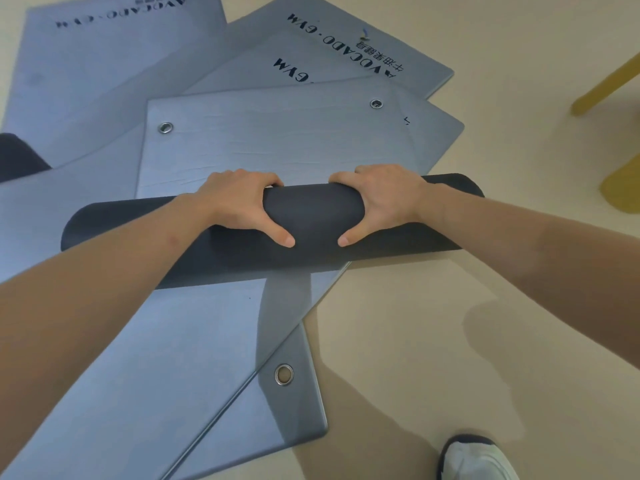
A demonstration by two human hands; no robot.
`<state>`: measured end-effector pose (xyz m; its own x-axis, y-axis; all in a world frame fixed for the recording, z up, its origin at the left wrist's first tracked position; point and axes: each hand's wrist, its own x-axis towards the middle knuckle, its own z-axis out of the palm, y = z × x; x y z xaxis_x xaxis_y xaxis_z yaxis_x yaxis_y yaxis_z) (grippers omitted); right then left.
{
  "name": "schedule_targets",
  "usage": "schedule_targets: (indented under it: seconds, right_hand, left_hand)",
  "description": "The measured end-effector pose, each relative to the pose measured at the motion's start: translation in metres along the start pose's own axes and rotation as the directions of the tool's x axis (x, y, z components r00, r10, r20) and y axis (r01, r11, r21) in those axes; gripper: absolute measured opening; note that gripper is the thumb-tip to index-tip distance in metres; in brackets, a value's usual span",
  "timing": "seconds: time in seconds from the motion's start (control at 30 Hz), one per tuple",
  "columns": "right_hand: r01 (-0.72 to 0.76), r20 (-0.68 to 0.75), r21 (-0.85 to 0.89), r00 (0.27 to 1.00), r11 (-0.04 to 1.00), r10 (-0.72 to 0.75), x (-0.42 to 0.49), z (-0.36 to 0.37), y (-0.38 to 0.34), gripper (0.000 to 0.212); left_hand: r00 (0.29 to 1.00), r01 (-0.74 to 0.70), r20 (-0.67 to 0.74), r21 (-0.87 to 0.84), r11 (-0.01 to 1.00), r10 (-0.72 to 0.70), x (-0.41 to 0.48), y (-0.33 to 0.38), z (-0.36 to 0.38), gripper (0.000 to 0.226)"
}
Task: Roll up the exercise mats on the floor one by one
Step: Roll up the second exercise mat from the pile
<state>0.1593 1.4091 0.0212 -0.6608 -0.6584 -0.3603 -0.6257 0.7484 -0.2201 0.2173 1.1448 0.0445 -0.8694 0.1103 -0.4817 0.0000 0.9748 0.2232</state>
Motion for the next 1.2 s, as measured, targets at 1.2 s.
schedule_targets:
  seconds: [1.2]
  right_hand:
    - [-0.134,0.292,0.282,0.955,0.95,0.048,-0.082,0.042,-0.027,0.068]
  left_hand:
    - [0.951,-0.17,-0.194,0.315,0.934,0.239,-0.157,0.051,0.132,0.13]
